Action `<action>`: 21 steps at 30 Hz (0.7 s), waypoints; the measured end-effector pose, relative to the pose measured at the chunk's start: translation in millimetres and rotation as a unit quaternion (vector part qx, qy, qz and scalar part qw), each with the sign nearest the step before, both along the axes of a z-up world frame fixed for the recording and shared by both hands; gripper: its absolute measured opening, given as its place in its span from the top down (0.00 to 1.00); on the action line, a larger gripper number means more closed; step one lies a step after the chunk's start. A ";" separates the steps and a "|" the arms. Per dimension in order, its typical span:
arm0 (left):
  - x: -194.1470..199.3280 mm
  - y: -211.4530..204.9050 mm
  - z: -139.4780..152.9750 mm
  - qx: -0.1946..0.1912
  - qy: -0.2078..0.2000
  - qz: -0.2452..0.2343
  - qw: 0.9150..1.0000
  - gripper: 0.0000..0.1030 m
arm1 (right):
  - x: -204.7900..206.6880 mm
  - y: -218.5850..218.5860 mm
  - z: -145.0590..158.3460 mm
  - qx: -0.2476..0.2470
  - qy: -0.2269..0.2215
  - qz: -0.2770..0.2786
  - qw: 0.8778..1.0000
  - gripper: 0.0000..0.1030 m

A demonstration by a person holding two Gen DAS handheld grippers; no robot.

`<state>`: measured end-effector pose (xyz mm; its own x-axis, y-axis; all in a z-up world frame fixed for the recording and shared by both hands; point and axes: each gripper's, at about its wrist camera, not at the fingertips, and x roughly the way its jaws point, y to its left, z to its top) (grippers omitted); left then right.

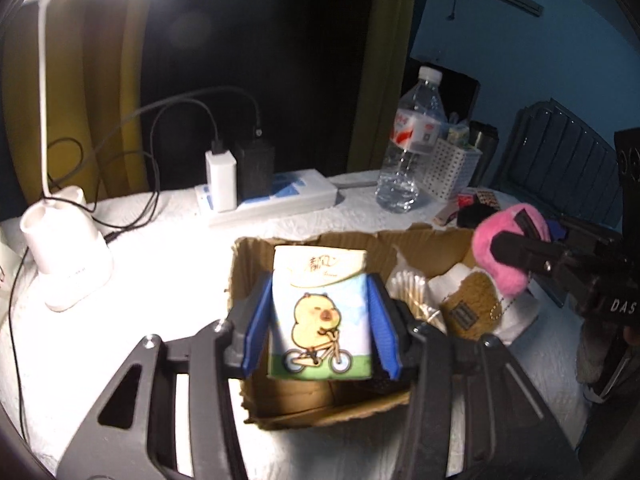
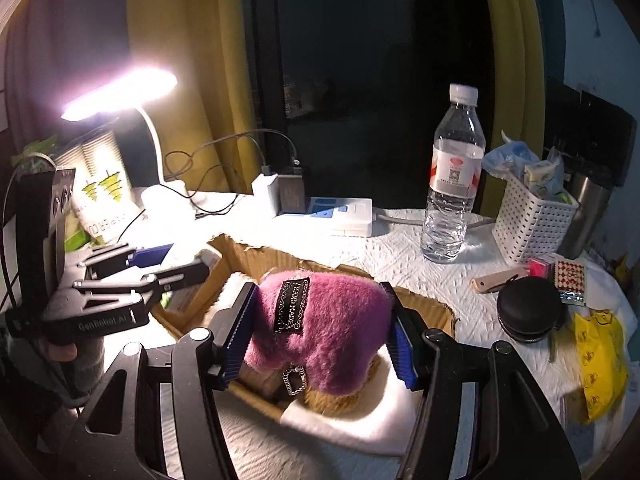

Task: Organize soft objects
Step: 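Lower the pink pouch and tissue pack into the box and release both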

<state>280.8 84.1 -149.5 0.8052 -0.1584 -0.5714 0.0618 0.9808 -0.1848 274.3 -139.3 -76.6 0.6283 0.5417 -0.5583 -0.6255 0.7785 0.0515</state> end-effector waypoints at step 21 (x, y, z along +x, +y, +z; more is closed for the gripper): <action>13.4 -10.6 -11.8 0.011 0.027 -0.019 0.999 0.27 | 33.6 10.0 -26.8 -0.007 0.029 -0.024 0.999 0.38</action>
